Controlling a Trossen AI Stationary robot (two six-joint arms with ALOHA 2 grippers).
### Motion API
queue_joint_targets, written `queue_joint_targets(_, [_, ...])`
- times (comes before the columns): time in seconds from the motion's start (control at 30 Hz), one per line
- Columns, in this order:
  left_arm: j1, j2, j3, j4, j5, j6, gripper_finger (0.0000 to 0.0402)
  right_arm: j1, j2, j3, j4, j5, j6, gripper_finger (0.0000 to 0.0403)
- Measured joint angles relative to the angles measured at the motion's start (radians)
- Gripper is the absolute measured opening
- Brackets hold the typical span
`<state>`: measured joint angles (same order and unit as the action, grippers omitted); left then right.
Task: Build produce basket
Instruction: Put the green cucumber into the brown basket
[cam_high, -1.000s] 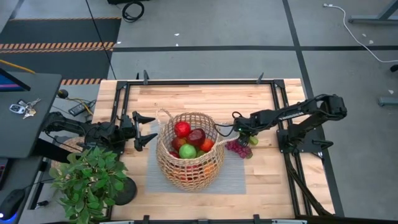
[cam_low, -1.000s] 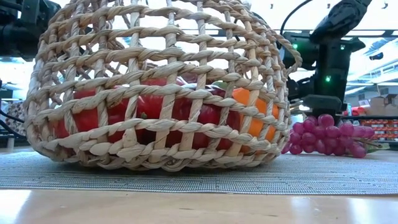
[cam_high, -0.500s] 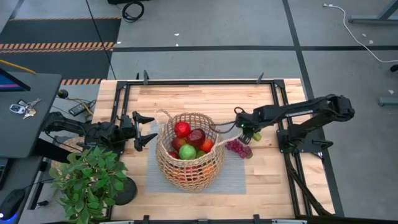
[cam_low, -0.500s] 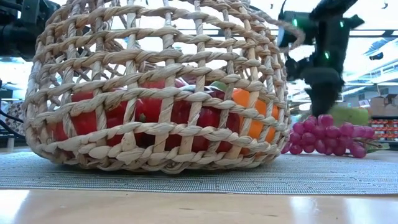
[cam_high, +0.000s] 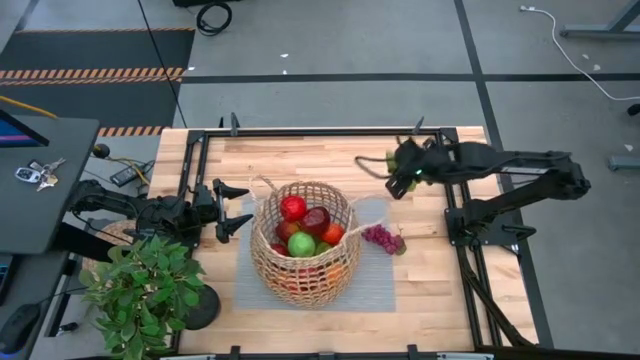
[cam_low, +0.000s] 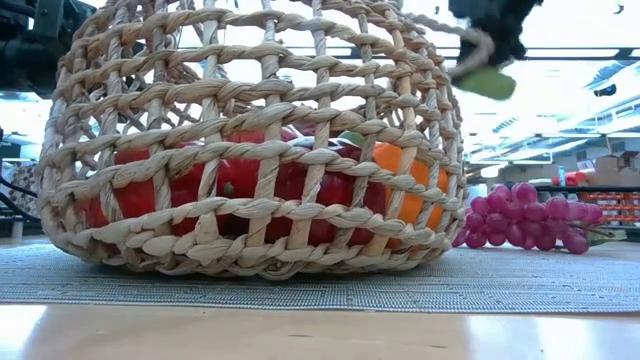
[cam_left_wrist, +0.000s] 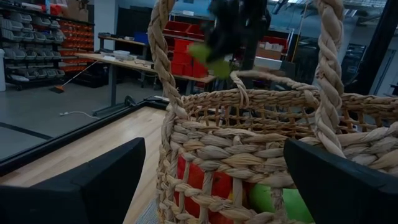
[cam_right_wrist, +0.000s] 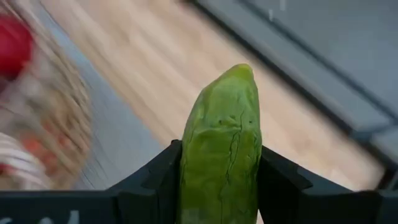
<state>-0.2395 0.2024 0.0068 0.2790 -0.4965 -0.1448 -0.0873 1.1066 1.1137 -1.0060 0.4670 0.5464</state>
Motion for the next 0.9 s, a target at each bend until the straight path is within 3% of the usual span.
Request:
queue_joint_targets(0.13, [0.000, 0.000, 0.000, 0.000, 0.000, 0.000, 0.0389, 0.010, -0.030, 0.140, 0.016, 0.048, -0.082, 0.0173])
queue_joint_targets(0.23, [0.000, 0.000, 0.000, 0.000, 0.000, 0.000, 0.0389, 0.025, -0.058, 0.207, 0.131, 0.040, -0.131, 0.0173])
queue_joint_targets(0.4, [0.000, 0.000, 0.000, 0.000, 0.000, 0.000, 0.0389, 0.046, -0.112, 0.227, 0.372, -0.139, -0.146, 0.0174])
queue_joint_targets(0.53, [0.000, 0.000, 0.000, 0.000, 0.000, 0.000, 0.0389, 0.069, -0.129, 0.227, 0.404, -0.202, -0.147, 0.0174])
queue_joint_targets(0.7, [0.000, 0.000, 0.000, 0.000, 0.000, 0.000, 0.0389, 0.158, -0.059, 0.227, 0.562, -0.329, -0.168, 0.0174])
queue_joint_targets(0.9, [0.000, 0.000, 0.000, 0.000, 0.000, 0.000, 0.0389, 0.271, 0.068, 0.227, 0.878, -0.338, -0.312, 0.0174])
